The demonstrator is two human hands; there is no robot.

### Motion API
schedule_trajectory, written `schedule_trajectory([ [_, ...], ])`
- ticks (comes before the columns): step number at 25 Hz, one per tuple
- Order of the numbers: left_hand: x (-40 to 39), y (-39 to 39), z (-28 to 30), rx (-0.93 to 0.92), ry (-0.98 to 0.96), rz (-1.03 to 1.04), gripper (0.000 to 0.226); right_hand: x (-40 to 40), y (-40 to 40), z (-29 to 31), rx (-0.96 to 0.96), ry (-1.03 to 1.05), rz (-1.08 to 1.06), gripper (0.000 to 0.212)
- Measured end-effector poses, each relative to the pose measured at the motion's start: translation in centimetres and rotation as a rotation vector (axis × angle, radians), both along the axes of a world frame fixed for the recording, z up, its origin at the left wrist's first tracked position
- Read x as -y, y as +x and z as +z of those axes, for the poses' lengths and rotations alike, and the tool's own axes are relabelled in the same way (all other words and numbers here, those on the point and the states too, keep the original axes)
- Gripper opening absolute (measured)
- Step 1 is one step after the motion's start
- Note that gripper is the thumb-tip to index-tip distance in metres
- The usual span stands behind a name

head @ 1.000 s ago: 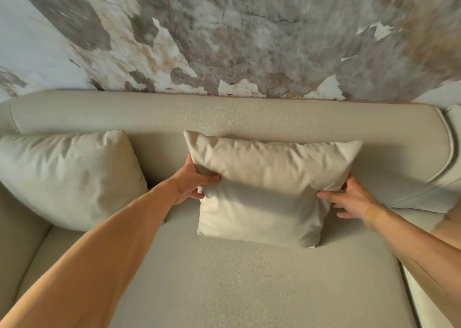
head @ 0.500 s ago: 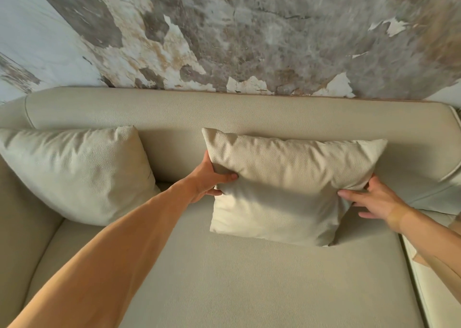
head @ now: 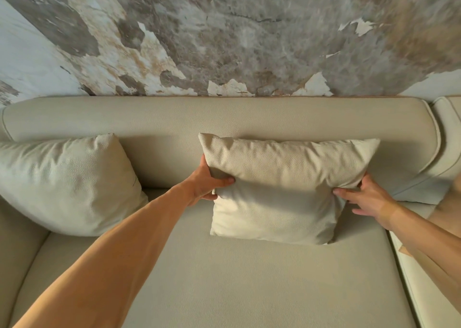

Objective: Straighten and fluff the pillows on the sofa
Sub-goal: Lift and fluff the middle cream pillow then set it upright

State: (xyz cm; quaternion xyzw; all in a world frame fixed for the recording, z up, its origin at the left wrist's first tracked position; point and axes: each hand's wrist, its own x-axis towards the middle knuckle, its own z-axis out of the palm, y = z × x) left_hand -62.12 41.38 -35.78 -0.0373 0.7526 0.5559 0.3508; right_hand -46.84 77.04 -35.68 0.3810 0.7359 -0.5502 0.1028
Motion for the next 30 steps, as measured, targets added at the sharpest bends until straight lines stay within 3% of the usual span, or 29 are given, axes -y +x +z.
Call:
schedule_trajectory([
  [6, -0.5, 0.2, 0.2, -0.034, -0.067, 0.023, 0.086, -0.4, 0.0, -1.7, -0.022, 0.169, 0.047, 0.081],
  [11, -0.4, 1.0, 0.6, -0.239, -0.242, 0.001, 0.094, 0.0, 0.7, -0.8, -0.018, 0.455, 0.138, 0.062],
  [17, 1.5, 4.2, 2.1, -0.303, -0.319, -0.050, 0.103, 2.4, 4.2, 1.8, -0.035, 0.565, 0.252, 0.093],
  [22, 4.2, 9.6, 5.7, -0.404, -0.458, -0.207, 0.096, 6.1, 8.7, 7.2, -0.037, 0.632, 0.383, 0.092],
  [26, 7.7, 12.5, 12.2, -0.666, -0.735, -0.422, 0.095, 9.9, 12.7, 14.2, -0.033, 0.874, 0.487, 0.086],
  [30, 10.2, 14.8, 19.3, -0.876, -0.810, -0.550, 0.099, 13.2, 18.3, 20.3, 0.006, 1.048, 0.561, 0.083],
])
